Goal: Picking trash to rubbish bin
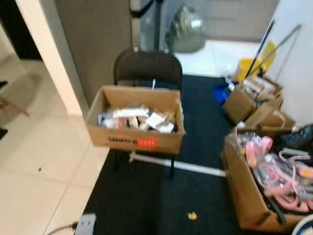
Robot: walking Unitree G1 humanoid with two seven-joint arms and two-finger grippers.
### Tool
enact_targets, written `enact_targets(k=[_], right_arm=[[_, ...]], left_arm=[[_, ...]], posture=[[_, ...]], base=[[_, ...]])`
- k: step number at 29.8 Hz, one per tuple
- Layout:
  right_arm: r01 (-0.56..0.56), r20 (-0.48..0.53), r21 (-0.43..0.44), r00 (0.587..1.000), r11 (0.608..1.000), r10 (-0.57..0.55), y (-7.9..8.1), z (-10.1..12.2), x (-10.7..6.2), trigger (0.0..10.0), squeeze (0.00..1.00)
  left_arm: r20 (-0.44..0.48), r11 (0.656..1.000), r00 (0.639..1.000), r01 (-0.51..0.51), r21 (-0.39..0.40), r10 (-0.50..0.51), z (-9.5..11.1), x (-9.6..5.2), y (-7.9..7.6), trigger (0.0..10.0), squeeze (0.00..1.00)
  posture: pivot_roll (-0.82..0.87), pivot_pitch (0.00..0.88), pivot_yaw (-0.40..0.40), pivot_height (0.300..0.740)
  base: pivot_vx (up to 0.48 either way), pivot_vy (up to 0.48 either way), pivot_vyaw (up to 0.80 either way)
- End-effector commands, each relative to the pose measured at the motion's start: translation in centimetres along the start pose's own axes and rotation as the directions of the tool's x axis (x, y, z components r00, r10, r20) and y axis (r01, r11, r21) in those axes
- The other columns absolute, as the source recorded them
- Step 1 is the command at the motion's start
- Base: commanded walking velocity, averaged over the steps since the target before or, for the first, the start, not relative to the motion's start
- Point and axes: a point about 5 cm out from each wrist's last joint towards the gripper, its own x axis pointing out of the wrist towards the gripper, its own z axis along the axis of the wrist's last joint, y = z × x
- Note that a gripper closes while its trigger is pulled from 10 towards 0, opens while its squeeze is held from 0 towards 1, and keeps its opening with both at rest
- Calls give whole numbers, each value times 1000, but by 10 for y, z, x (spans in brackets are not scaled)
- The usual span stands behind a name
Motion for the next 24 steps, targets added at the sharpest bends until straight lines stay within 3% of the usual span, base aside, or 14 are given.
enact_targets(k=[1,8,24], right_arm=[[2,1,-9,1000,1000,-2,-1,2,0,10000,0],[-32,-5,7,999,999,32,1,3,1,10000,0],[-73,-2,43,997,996,73,5,5,1,10000,0]], left_arm=[[-7,1000,1000,-4,11,4,1,0,0,10000,0],[-7,999,1000,12,50,-11,6,2,-4,10000,0],[-20,998,1000,18,61,-16,3,2,-6,10000,0]], posture=[[-28,34,37,740],[-31,25,41,740],[-32,8,40,740]], base=[[-390,0,0],[-389,0,0],[-389,0,0]])
